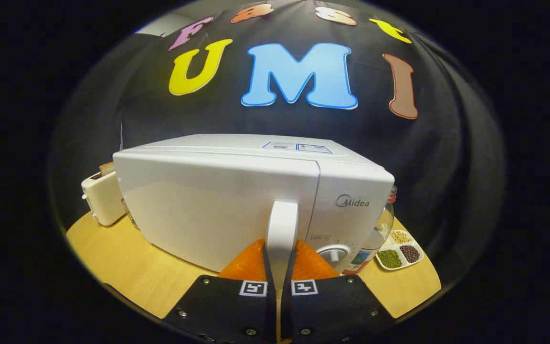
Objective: Open the microwave, put the food inside, and close the microwave door.
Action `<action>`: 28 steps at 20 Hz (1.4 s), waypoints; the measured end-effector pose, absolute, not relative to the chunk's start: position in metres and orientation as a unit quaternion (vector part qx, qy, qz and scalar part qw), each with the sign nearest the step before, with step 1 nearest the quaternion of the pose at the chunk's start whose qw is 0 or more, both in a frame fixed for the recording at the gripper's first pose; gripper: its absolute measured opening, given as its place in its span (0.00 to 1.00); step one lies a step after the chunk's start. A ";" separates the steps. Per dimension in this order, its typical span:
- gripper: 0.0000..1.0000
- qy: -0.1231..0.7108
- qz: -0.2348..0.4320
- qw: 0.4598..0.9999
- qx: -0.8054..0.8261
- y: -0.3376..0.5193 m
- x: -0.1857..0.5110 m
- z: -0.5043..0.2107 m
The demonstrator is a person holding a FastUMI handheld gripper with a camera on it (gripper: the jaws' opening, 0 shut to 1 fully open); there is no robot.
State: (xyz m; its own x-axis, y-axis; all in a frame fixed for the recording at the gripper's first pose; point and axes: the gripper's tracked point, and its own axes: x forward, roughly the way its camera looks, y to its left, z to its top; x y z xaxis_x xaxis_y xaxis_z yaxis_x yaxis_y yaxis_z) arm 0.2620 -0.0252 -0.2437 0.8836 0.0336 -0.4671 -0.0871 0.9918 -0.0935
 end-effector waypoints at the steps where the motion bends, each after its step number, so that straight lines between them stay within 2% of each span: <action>1: 0.04 0.242 0.035 0.968 -0.058 -0.023 0.251 -0.243; 14: 0.04 0.276 0.081 0.955 -0.070 0.034 0.136 -0.232; 21: 0.04 0.290 0.080 0.952 -0.052 0.069 0.099 -0.231; 24: 0.10 0.293 0.081 0.951 -0.049 0.086 0.081 -0.229; 28: 0.10 0.295 0.095 0.950 -0.047 0.115 0.061 -0.229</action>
